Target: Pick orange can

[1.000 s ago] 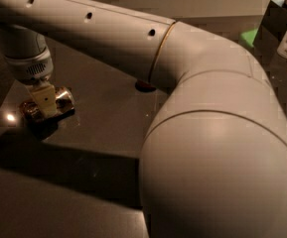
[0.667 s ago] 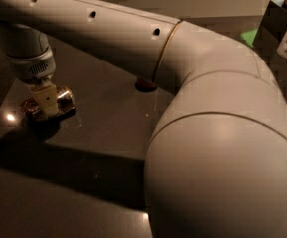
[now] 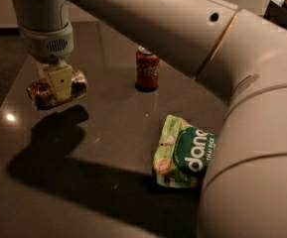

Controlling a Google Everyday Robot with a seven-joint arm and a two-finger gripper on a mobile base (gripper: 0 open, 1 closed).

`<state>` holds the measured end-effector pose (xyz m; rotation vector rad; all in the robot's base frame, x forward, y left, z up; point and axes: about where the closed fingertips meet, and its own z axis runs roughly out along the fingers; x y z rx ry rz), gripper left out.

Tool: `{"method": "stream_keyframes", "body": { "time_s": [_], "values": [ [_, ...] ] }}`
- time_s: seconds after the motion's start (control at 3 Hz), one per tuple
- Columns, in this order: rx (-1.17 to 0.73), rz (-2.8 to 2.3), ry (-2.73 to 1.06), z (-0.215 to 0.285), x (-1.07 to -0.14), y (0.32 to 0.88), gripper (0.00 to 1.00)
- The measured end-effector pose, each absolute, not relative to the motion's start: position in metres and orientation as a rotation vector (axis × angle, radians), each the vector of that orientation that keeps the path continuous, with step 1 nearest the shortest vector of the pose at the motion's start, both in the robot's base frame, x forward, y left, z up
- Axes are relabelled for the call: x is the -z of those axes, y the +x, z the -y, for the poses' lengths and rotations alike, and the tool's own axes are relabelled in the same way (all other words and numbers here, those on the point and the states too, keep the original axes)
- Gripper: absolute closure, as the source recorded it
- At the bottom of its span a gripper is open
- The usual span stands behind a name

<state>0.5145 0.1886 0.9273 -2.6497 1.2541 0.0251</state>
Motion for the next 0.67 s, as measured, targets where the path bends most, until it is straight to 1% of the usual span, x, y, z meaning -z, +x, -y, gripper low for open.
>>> {"method": "stream_keyframes", "body": {
  "time_s": [0.33,0.67],
  "values": [
    [-0.068,-1.143,-2.634,-0.1788,-0.9639,0.505,1.0],
    [-0.068,-1.143,-2.634,-0.1789,-0.964,0.505,1.0]
  ]
}}
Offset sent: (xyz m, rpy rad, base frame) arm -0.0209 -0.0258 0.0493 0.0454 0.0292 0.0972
